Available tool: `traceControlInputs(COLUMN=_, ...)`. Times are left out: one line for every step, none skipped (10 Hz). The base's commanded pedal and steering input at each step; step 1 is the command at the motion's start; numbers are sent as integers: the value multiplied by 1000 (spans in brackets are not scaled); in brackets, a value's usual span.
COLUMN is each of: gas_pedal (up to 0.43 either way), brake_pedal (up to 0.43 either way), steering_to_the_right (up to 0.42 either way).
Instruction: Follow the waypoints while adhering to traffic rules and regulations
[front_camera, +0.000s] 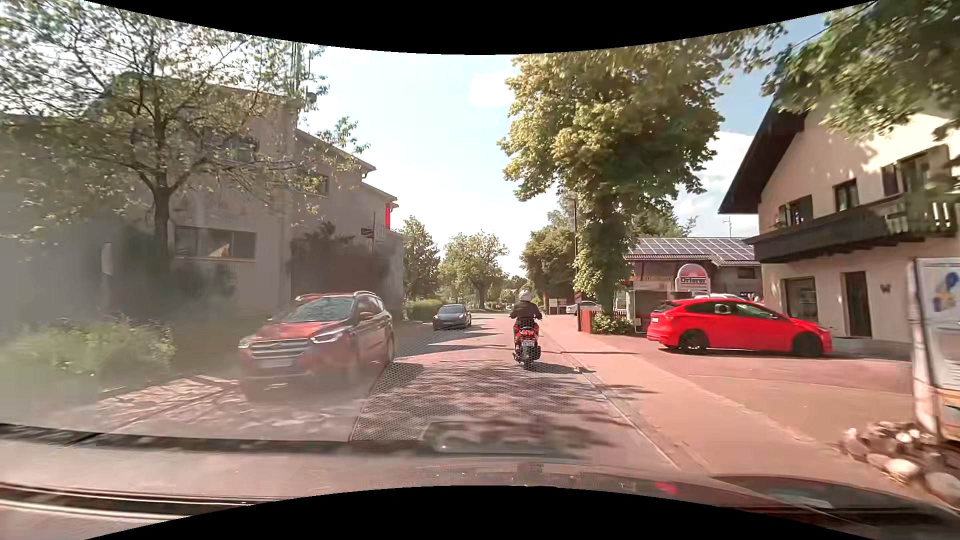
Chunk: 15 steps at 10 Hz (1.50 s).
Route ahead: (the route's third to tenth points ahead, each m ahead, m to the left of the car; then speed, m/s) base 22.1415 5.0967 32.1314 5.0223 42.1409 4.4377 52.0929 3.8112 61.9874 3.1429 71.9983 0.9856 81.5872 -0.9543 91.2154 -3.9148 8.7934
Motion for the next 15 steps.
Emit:
traceControlInputs(gas_pedal=220, brake_pedal=12, steering_to_the_right=6)
traceControlInputs(gas_pedal=220, brake_pedal=12, steering_to_the_right=5)
traceControlInputs(gas_pedal=228, brake_pedal=12, steering_to_the_right=2)
traceControlInputs(gas_pedal=228, brake_pedal=12, steering_to_the_right=0)
traceControlInputs(gas_pedal=228, brake_pedal=12, steering_to_the_right=0)
traceControlInputs(gas_pedal=240, brake_pedal=12, steering_to_the_right=0)
traceControlInputs(gas_pedal=260, brake_pedal=12, steering_to_the_right=2)
traceControlInputs(gas_pedal=260, brake_pedal=12, steering_to_the_right=2)
traceControlInputs(gas_pedal=268, brake_pedal=12, steering_to_the_right=2)
traceControlInputs(gas_pedal=268, brake_pedal=12, steering_to_the_right=2)
traceControlInputs(gas_pedal=268, brake_pedal=12, steering_to_the_right=2)
traceControlInputs(gas_pedal=268, brake_pedal=12, steering_to_the_right=2)
traceControlInputs(gas_pedal=268, brake_pedal=6, steering_to_the_right=2)
traceControlInputs(gas_pedal=268, brake_pedal=12, steering_to_the_right=2)
traceControlInputs(gas_pedal=268, brake_pedal=12, steering_to_the_right=2)
